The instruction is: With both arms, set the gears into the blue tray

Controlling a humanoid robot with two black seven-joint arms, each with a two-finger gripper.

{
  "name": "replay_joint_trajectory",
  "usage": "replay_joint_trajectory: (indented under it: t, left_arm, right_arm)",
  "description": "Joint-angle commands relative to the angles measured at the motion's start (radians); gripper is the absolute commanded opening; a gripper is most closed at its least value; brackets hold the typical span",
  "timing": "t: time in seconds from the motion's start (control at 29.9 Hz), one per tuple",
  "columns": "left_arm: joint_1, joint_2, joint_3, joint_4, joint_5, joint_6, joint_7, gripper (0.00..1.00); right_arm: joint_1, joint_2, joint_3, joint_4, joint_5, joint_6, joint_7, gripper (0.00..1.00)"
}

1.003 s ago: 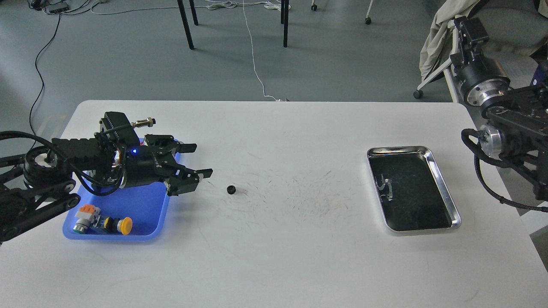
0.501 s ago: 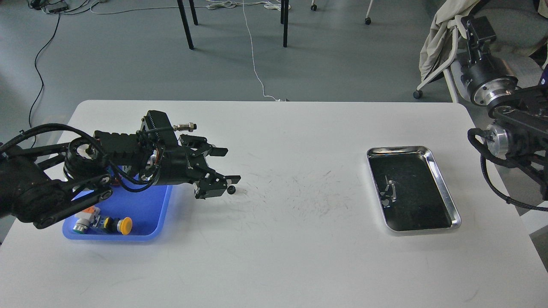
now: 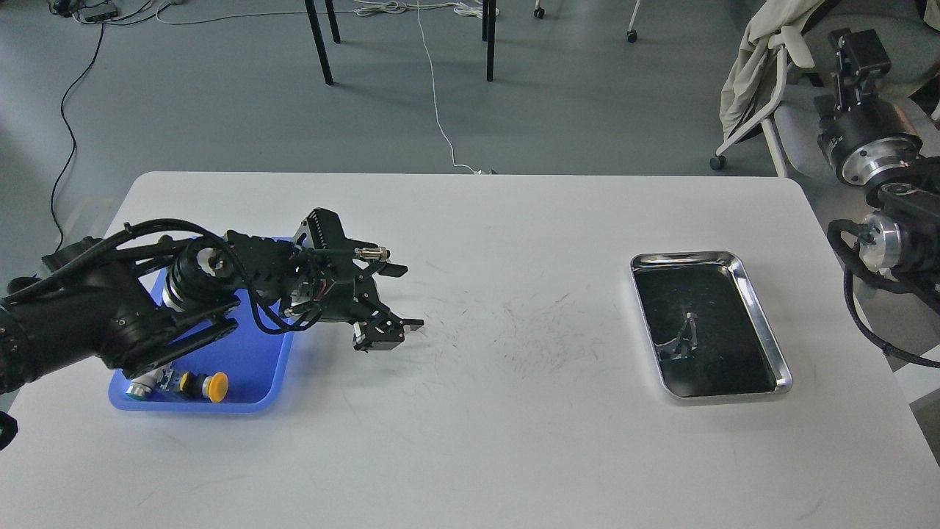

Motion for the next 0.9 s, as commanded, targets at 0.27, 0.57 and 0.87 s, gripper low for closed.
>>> replay_joint_trajectory:
  t: [0.27,0.57,0.87]
  left_arm:
    - [0.000,-0.076,0.087,0.118,0.000,0.081,0.000,0.80]
    - [0.000,-0.081,0.171,0.176,0.000,0.152,0.000,0.76]
    - [-0.004,-0.083,0.173,0.202,0.000,0.153,0.000,0.58]
  right_arm:
    - [-0.086,0.000,0.081,-0.008,0.026,0.039,-0.015,0.96]
    - [-0.102,0.001,0.084,-0.028,0.026,0.058,-0.012,0.96]
    - [-0.103,0.012,0.087,-0.031,0.024,0.059,-0.008,0.96]
